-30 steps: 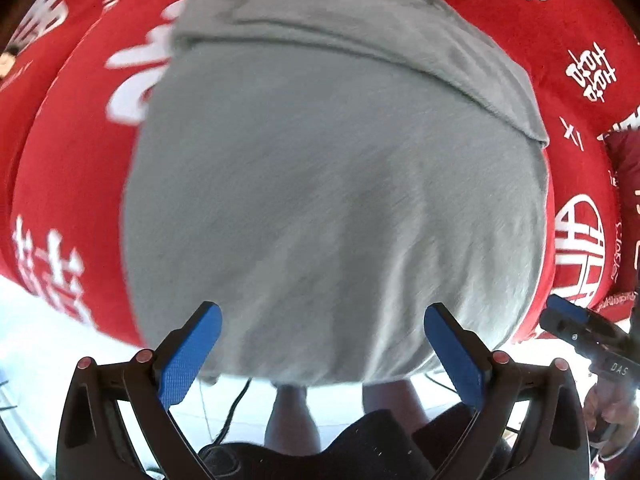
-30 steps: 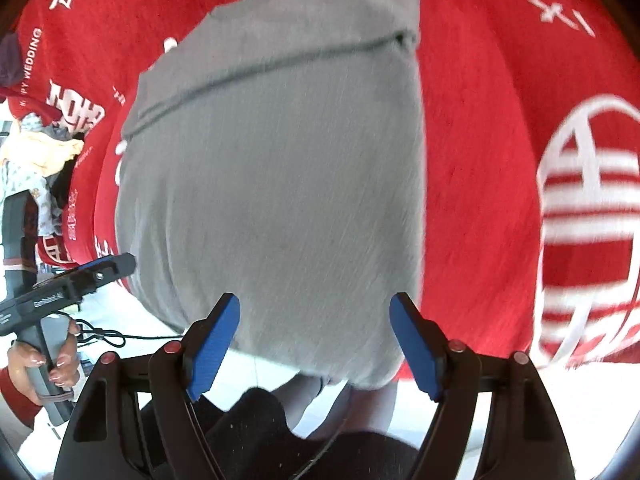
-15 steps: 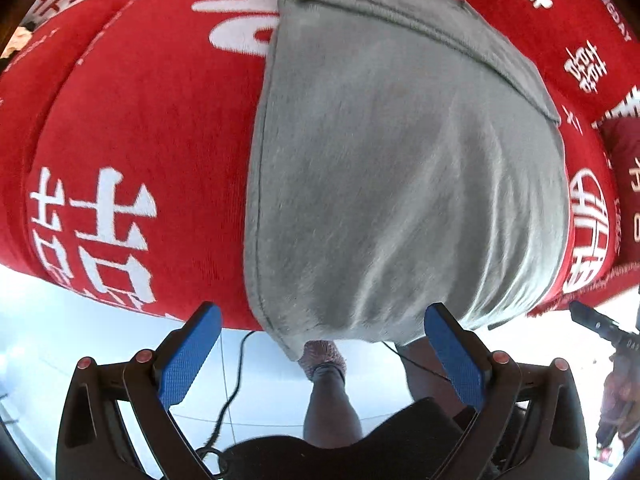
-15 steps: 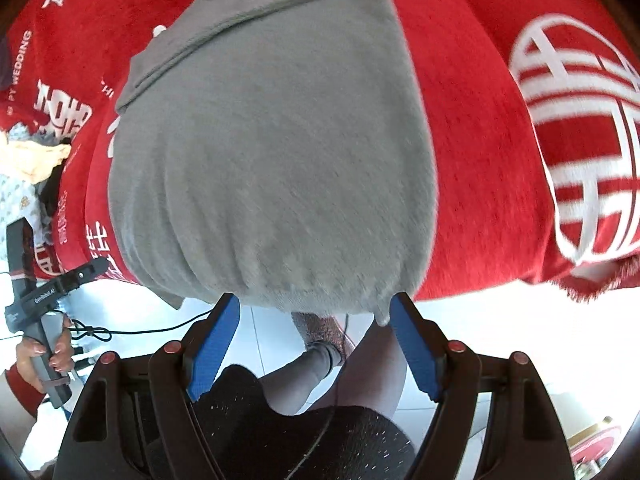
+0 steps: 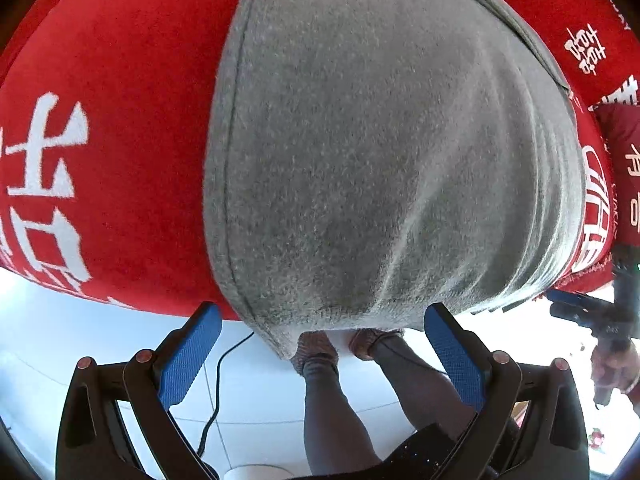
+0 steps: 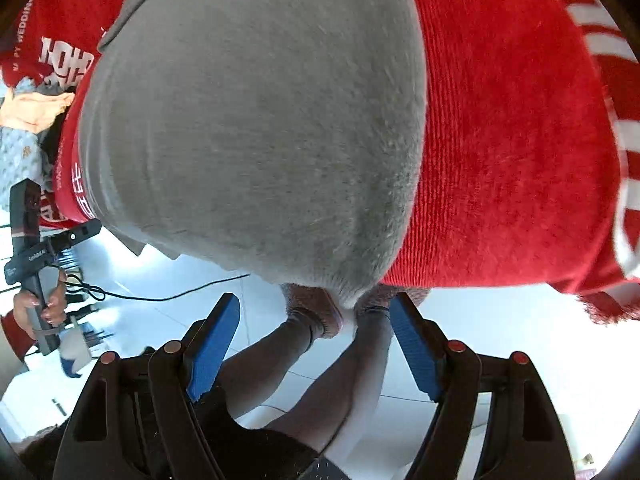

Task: Fold small clothes
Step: 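Close both grippers on the sweater hem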

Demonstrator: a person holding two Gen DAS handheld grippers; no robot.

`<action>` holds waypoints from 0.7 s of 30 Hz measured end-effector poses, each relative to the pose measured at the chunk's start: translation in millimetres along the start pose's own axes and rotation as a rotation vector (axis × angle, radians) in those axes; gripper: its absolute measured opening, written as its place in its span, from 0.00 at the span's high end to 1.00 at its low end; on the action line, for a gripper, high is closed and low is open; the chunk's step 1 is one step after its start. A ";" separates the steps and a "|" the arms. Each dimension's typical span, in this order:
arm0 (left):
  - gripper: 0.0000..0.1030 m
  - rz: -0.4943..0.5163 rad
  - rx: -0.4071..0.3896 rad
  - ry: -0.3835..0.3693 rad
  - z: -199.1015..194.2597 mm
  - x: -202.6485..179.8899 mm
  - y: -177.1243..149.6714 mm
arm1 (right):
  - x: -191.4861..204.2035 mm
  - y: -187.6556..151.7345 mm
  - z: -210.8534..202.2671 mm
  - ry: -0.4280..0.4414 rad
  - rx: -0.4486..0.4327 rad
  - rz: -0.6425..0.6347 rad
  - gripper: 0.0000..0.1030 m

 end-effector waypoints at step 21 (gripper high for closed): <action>0.16 0.035 0.018 -0.091 22.5 -20.6 -7.3 | 6.4 0.0 24.1 0.269 0.062 -0.025 0.24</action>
Point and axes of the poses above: each gripper's, at about its wrist camera, not at the fingertips, and z roughly the way its jaws point, x to its left, y to its top, the point moved 5 cm from there along z, roughly the way its jaws point, and after that the axes turned 11 degrees about z, right-handed, at the moved point
